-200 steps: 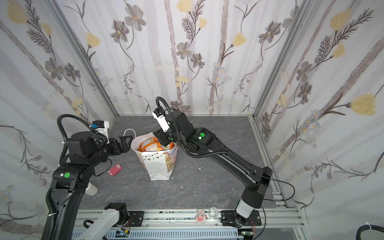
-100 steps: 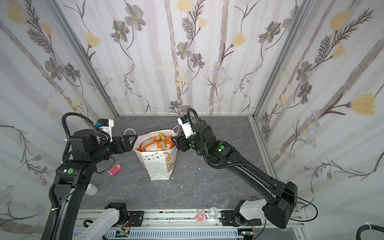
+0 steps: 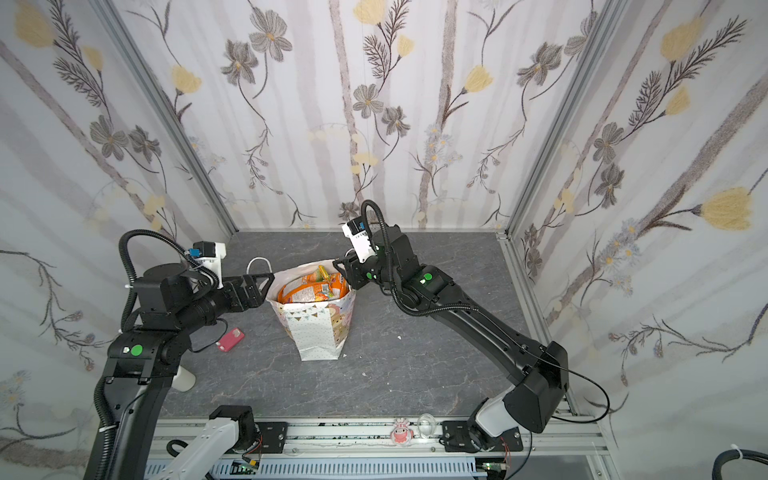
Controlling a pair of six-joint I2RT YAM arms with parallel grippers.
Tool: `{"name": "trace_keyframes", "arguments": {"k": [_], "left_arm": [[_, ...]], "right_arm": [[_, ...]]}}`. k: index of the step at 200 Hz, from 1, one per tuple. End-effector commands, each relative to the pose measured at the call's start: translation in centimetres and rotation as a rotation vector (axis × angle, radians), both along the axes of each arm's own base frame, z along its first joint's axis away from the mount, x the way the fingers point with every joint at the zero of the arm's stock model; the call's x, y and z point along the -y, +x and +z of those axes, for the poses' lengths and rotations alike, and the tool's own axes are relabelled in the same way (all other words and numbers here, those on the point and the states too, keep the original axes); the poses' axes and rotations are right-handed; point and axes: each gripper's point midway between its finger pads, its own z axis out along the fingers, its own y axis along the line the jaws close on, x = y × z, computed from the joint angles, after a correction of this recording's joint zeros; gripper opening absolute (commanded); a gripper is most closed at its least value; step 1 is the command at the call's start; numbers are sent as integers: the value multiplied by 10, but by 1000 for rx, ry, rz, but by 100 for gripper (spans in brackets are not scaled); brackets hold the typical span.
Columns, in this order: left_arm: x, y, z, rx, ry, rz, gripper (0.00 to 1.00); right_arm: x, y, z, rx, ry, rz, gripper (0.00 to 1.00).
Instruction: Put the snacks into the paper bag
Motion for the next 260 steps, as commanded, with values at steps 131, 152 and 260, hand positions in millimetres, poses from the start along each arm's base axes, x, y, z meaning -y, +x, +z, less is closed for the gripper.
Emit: {"name": "trace_keyframes", "arguments": {"k": [131,152,260], "left_arm": [[-12,2,-1,5,37,61,100],[-19,3,-3,0,70,92,100],[-14,18,-11,-16,28,89,100]], "right_arm": [[42,35,37,88,73,-114,0],[65,40,41,93,103,-154,0],[161,21,13,56,67,-325,0]]}}
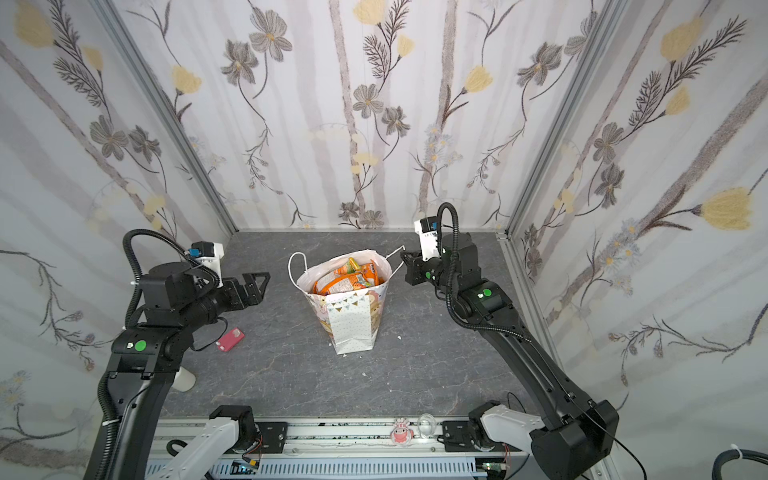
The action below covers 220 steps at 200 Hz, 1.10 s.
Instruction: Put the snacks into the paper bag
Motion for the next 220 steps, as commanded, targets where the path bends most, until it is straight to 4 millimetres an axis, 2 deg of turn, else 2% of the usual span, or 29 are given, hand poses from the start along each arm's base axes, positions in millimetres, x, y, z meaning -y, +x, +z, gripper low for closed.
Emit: {"name": "trace_keyframes", "arguments": {"k": [1,30,37,48,53,78,96,115,132,147,170,175,196,220], "left_arm": [[2,8,4,24,-22,0,100],[-2,13,0,25,-15,22,100],[-4,14,-2,22,-7,32,100],[-9,16,-6,19,10,59,100],[-13,18,-8,19,20,79,100],[-30,30,-19,37,42,185,100],[-45,38,-30,67,55,278,100],[-68,43,-45,87,64,416,100],[-88,41,-56,131,48,538,100],[-94,41,-74,185,24,581,100],[-104,44,-120,207,31,645,100],[-109,43,-132,205,44,671,100],[-123,36,-170,219,105,737,100],[-123,33,-186,273,112,732,100]], "right_arm": [[6,1,16,61,17,-12,0],[10,1,9,51,2,-20,2],[10,1,9,51,-4,-20,13],[12,0,12,51,-11,-26,39],[14,-1,14,51,-15,-32,46],[36,-13,22,55,-49,-119,72],[64,-21,16,41,-97,-230,83],[106,-29,0,4,-140,-413,89],[152,-35,-15,-3,-176,-627,94],[185,-42,-26,16,-157,-783,100],[211,-40,-62,59,-135,-905,100],[216,-39,-82,51,-154,-929,99],[239,-33,-126,58,-203,-1027,99],[254,-33,-157,141,-181,-1092,100]]}}
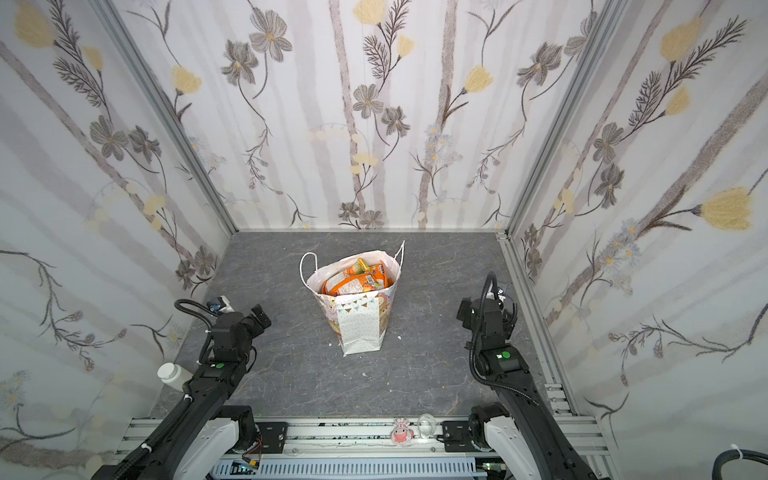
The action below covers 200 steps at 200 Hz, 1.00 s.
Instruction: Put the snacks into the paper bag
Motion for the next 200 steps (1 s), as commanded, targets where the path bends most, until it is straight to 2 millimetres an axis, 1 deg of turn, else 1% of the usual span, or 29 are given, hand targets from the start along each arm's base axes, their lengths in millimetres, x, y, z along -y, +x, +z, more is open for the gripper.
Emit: {"name": "trace_keyframes", "arguments": {"k": [1,9,19,29,33,45,59,67,69,79,81,88,96,104,110,113,124,130,134,146,150,158,170,179,187,200], "left_arm": [[-12,10,35,234,42,64,100],[-16,9,30,234,57,86,100],[-22,8,22,211,82,116,100],[-26,11,16,191,105,134,100],[-25,15,14,169,104,124,100],[-17,27,18,182,134,56,100],[-13,35,25,229,146,23,100],[-10,39,28,259,149,1,100],[-8,39,29,267,151,-9,100],[0,45,37,320,161,-69,100],[2,46,40,332,162,-79,100],[6,51,36,332,164,-105,100],[10,60,38,340,169,-132,100],[16,68,37,336,178,-169,100],[19,74,35,333,190,-196,100],[21,77,30,322,191,-206,100],[23,86,13,298,189,-223,100],[26,83,19,329,219,-225,100],[28,82,15,304,207,-235,100],[23,81,16,319,214,-203,100],[21,81,18,325,213,-188,100],[20,83,13,290,204,-183,100],[22,83,16,303,216,-185,100],[22,84,13,289,215,-183,100],[22,84,15,297,219,-184,100],[22,84,14,292,218,-183,100]], "right_arm": [[19,12,20,265,-19,-102,100],[23,10,12,292,-35,-108,100],[33,7,-2,307,-44,-141,100],[42,7,-17,289,-39,-161,100],[46,7,-22,280,-33,-169,100],[51,9,-35,275,-11,-176,99],[51,20,-34,273,-5,-161,100],[51,24,-26,327,-11,-156,100],[50,23,-28,329,-14,-153,100],[50,24,-13,418,-32,-137,100],[49,24,-12,429,-39,-130,100],[46,26,-9,453,-56,-104,100],[42,31,-8,463,-50,-73,100],[34,35,-12,458,-40,-22,100],[26,36,-11,477,-45,25,100],[24,37,-13,477,-46,40,100],[13,39,-9,516,-61,112,100],[6,43,-18,479,-69,160,100],[3,45,-19,478,-76,175,100],[2,53,-16,486,-81,182,100],[3,57,-22,448,-76,178,100],[4,66,-30,388,-63,173,100],[-4,78,-32,359,-70,217,100],[-18,80,-32,365,-89,298,100],[-30,83,-33,354,-95,372,100],[-31,81,-34,342,-96,378,100]]}}
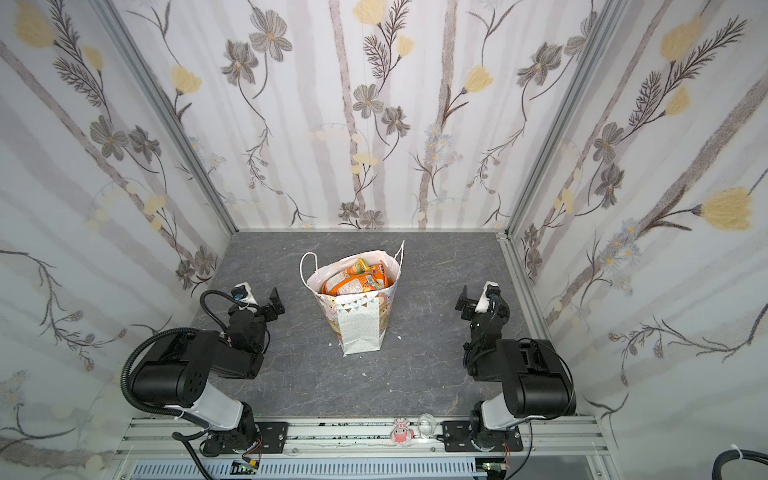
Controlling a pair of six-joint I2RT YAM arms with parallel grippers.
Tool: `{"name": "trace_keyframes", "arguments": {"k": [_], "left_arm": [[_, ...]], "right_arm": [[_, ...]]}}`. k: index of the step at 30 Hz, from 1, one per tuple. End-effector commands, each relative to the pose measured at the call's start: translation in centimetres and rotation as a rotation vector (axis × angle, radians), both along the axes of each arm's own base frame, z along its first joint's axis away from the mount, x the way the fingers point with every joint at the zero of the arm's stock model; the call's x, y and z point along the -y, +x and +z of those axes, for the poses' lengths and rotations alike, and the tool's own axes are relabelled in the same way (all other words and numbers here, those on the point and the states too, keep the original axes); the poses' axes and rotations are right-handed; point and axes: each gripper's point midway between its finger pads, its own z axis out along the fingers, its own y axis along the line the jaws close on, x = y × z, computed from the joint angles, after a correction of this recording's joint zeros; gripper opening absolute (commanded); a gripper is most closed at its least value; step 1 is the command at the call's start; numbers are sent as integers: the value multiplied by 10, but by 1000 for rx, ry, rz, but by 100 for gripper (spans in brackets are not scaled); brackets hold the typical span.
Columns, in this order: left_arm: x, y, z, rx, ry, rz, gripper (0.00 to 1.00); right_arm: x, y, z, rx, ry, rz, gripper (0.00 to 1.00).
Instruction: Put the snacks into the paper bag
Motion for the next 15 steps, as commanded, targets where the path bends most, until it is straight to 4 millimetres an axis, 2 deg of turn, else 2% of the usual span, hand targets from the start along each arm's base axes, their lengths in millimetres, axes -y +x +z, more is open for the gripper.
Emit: {"name": "trace_keyframes", "arguments": {"k": [1,15], "left_arm": [[-2,2,14,55,13,11,100],[-2,3,14,54,14,12,100]], "right_arm": [[-20,3,-4,-27,-52,117,100],[-19,4,-3,-19,-49,110,99]]}}
